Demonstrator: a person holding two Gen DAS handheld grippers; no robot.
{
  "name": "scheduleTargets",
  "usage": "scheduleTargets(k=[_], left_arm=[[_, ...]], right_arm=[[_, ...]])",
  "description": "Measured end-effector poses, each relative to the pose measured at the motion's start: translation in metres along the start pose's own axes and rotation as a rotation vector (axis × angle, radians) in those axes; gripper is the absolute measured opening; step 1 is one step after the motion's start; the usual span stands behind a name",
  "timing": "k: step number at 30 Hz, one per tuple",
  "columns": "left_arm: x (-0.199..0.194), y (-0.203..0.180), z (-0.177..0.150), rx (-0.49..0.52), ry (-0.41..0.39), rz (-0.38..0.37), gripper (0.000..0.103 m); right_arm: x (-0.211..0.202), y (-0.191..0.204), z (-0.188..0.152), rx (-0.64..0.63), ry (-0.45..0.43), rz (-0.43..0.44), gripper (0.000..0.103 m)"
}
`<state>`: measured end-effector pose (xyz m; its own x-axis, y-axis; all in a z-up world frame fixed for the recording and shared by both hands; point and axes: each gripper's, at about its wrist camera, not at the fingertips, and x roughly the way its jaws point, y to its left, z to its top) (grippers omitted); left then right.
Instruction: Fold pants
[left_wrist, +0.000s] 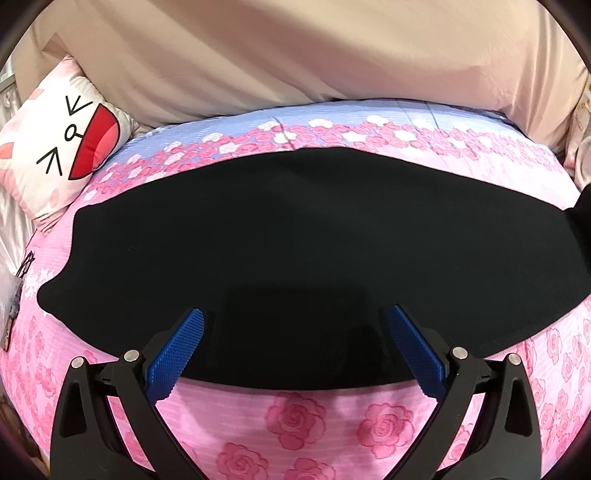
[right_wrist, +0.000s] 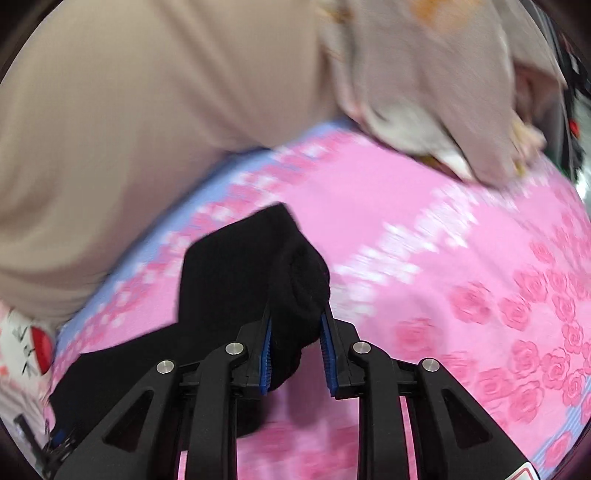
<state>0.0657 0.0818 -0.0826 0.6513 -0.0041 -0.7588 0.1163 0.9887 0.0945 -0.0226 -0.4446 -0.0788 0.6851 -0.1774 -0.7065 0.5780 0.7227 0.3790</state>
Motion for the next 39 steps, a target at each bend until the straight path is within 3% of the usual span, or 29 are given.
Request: scheduleTargets(k=[3, 6, 9, 11, 12, 13, 15, 19, 21, 23, 27, 30, 33, 35, 37, 39], left_arm=[[0.005, -0.007, -0.003, 0.006, 0.019, 0.011, 0.098], [0.009, -0.013, -0.006, 0.017, 0.036, 0.034, 0.098], [0.010, -0.018, -0.007, 0.020, 0.042, 0.056, 0.098], [0.010, -0.020, -0.007, 0.014, 0.044, 0.059, 0.098], [0.011, -0.022, -0.007, 0.010, 0.046, 0.060, 0.098], [0.012, -0.023, -0.006, 0.004, 0.051, 0.060, 0.098], [0.012, -0.025, -0.005, 0.000, 0.056, 0.059, 0.098], [0.006, -0.026, -0.002, -0.004, 0.051, 0.035, 0.098], [0.003, -0.023, -0.001, -0.012, 0.045, 0.024, 0.098], [-0.002, -0.015, -0.001, -0.026, 0.034, 0.014, 0.098], [-0.011, 0.009, 0.000, -0.072, 0.009, 0.006, 0.098], [-0.017, 0.033, -0.002, -0.111, -0.004, 0.012, 0.098], [-0.023, 0.056, -0.008, -0.139, -0.008, 0.024, 0.098], [-0.024, 0.071, -0.012, -0.155, -0.006, 0.034, 0.098], [-0.023, 0.084, -0.017, -0.171, 0.001, 0.049, 0.098], [-0.023, 0.098, -0.022, -0.191, 0.003, 0.054, 0.098]], right_arm=[[0.026, -0.028, -0.008, 0.057, 0.055, 0.010, 0.023], [0.025, -0.046, -0.012, 0.125, 0.029, 0.126, 0.026], [0.028, -0.055, -0.011, 0.198, 0.035, 0.277, 0.051], [0.028, -0.048, -0.010, 0.159, 0.045, 0.260, 0.053], [0.028, -0.042, -0.009, 0.122, 0.051, 0.236, 0.051], [0.029, -0.035, -0.009, 0.087, 0.072, 0.221, 0.018], [0.025, -0.022, -0.007, 0.066, 0.075, 0.217, 0.017], [-0.014, 0.031, 0.004, -0.035, -0.012, 0.295, 0.017], [-0.043, 0.089, 0.008, -0.145, -0.043, 0.397, 0.017], [-0.056, 0.147, -0.001, -0.269, -0.030, 0.445, 0.018], [-0.050, 0.262, -0.051, -0.491, 0.065, 0.583, 0.018], [-0.014, 0.335, -0.109, -0.658, 0.155, 0.594, 0.018], [0.034, 0.375, -0.172, -0.732, 0.316, 0.602, 0.023], [0.054, 0.381, -0.211, -0.776, 0.386, 0.547, 0.027], [0.046, 0.377, -0.222, -0.745, 0.335, 0.541, 0.032], [0.023, 0.363, -0.214, -0.679, 0.317, 0.613, 0.034]])
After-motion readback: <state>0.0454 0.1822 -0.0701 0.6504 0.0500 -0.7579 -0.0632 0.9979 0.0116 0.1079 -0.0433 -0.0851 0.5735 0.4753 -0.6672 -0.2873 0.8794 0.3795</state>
